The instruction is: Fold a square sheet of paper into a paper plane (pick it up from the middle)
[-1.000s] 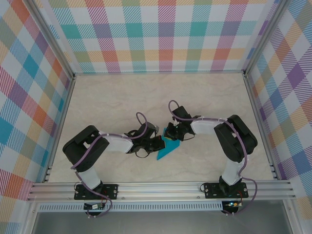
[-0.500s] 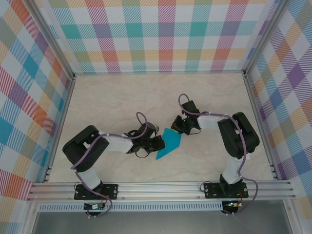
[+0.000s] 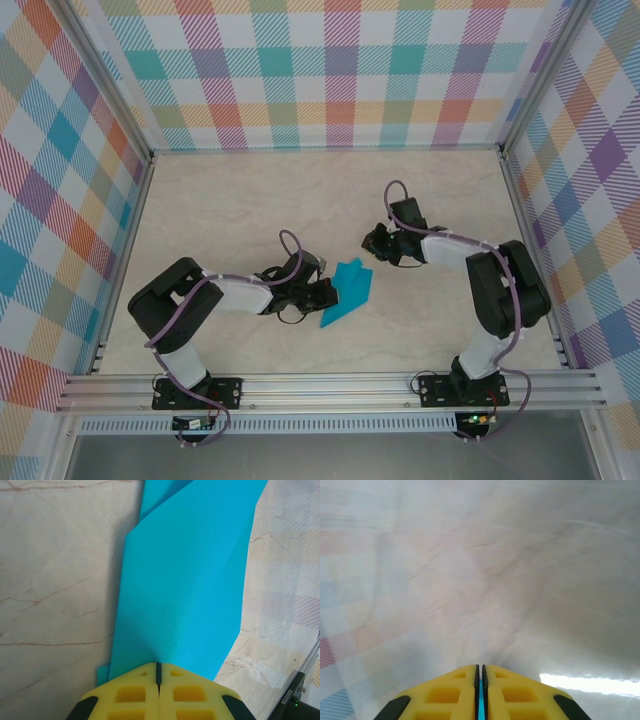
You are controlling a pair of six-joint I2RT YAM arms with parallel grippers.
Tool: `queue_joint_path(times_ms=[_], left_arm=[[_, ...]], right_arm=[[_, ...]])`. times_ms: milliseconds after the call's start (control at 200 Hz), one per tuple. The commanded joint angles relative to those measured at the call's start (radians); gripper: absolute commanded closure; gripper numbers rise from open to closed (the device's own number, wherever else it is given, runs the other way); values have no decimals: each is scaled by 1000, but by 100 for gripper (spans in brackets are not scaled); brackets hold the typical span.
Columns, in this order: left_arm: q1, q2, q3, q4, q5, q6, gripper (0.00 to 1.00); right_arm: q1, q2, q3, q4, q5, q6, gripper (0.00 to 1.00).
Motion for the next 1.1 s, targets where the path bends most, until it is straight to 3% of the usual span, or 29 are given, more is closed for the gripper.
queue_joint_path(times_ms=[0, 400, 560, 795, 1095], left_arm=[[-7, 13, -39, -189, -22, 16, 97], [-7, -1, -33, -205, -26, 20, 96], [-6, -4, -28, -207, -25, 22, 96], [-7, -6, -34, -210, -27, 26, 97], [-6, -4, -37, -203, -22, 24, 96]], right_arm=[[54, -81, -31, 34, -56, -21, 86], [233, 22, -161, 156, -51, 40, 87], [217, 76, -178, 90, 67, 39, 88], [143, 64, -180, 66, 127, 47, 88], [44, 51, -92, 13, 101, -18, 87]])
